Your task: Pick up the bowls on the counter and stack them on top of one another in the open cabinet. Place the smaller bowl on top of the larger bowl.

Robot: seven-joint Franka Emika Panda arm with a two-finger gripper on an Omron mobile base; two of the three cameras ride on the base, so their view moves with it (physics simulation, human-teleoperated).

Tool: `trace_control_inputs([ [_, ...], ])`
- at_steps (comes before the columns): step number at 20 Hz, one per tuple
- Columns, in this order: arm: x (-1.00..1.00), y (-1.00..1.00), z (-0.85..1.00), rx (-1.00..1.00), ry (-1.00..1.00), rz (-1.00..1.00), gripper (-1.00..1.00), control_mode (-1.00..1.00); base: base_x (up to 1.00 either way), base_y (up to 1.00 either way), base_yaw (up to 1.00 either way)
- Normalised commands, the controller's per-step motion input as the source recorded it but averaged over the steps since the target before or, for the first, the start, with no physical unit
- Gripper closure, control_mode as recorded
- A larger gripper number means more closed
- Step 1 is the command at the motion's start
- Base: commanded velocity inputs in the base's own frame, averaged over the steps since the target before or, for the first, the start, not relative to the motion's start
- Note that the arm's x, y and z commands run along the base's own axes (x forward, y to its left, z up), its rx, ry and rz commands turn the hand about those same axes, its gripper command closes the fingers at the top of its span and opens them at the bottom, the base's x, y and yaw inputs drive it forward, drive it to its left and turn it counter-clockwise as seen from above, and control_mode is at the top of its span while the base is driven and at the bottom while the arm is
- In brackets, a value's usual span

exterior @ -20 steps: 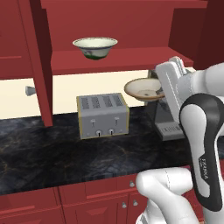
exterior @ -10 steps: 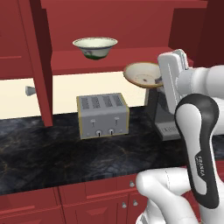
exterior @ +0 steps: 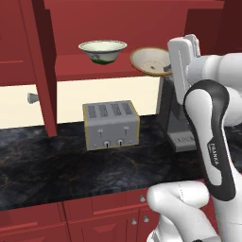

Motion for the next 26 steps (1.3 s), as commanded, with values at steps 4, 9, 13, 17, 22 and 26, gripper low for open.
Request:
trace_control_inputs([
  [4,0.40,0.04,0.30,0.00,0.03,0.04,1.00,-1.00,0.00,0.00,0.00],
  [9,0.40,0.07,0.12,-0.01,0.02,0.04,1.00,-1.00,0.00,0.00,0.00],
  [13,0.38,0.13,0.01,-0.01,0.00,0.01,1.00,-1.00,0.00,0.00,0.00],
  [17,0.38,0.13,0.01,-0.02,0.00,0.01,1.00,-1.00,0.00,0.00,0.00],
  [22,0.37,0.12,0.00,0.00,0.00,0.01,1.00,-1.00,0.00,0.00,0.00],
  [26,0.35,0.12,0.00,0.00,0.00,0.01,1.00,-1.00,0.00,0.00,0.00],
])
